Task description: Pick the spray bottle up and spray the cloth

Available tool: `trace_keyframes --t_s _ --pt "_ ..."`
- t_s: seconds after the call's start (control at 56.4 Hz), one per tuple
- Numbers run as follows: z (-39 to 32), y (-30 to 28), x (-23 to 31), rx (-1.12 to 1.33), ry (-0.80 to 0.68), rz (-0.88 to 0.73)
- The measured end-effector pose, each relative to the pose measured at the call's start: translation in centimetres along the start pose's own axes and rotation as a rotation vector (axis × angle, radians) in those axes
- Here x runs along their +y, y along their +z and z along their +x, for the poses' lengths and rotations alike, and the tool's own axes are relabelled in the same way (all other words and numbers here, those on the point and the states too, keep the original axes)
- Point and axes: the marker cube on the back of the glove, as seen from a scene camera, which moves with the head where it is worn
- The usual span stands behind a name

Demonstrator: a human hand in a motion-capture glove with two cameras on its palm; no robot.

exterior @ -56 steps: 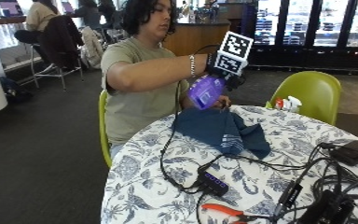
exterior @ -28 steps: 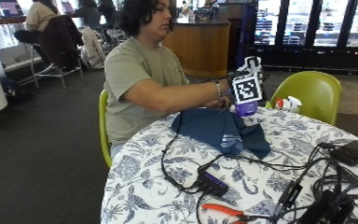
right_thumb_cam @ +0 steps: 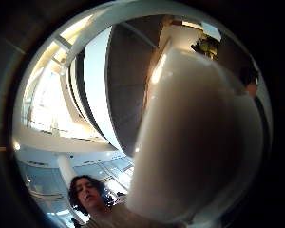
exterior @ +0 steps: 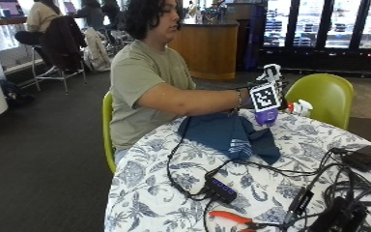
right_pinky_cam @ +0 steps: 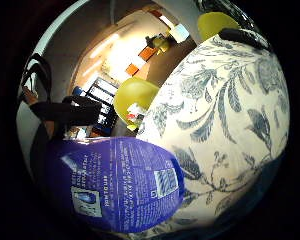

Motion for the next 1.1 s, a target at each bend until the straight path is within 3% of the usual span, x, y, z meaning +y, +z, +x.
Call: trace_keyframes --t_s 0.284,0.443,0.744,1.099 --pt "1.7 -0.9 1.7 0.144 0.114 -0.135" --pt "1.5 -4.7 4.5 0.277 0.172 -0.253" --pt "-3.9 -13.7 14.8 0.797 0.062 -0.589" --pt "-11.8 -17.6 25.8 0.89 -0.074 -0.56"
